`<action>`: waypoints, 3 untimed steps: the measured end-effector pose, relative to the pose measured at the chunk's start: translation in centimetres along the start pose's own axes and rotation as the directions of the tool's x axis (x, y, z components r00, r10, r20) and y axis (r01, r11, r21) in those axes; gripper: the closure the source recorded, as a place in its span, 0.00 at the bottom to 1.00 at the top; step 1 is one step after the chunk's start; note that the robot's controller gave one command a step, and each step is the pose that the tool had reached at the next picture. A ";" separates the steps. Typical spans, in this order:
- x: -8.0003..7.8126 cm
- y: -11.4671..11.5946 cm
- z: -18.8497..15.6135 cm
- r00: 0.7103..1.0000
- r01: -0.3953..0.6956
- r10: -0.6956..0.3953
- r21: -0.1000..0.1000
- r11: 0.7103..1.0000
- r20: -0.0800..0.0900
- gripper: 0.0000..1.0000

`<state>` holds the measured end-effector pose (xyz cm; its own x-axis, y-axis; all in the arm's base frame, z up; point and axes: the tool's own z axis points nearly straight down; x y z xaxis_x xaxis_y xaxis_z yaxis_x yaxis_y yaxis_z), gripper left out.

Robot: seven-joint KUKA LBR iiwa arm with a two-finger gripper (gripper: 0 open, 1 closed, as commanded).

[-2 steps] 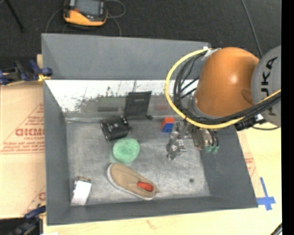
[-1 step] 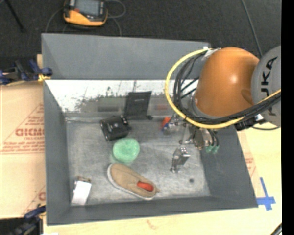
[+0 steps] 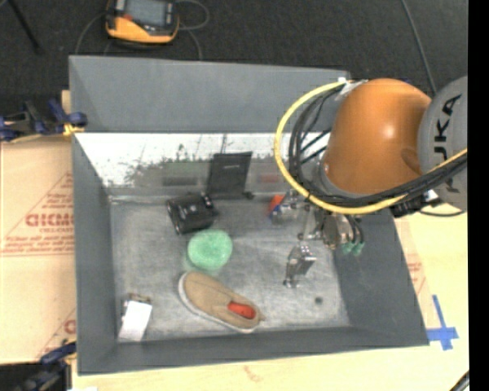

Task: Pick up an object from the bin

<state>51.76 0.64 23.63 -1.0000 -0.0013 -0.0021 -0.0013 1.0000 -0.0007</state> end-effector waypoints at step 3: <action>-1.7 2.3 16.3 0.988 0.154 -0.154 0.000 0.988 0.003 1.00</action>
Offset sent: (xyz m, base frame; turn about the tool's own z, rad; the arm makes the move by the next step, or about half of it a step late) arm -0.0006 0.0492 -0.0730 -0.0175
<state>53.50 2.89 7.33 -0.9879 -0.1552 -0.0046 -0.1552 0.9879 -0.0007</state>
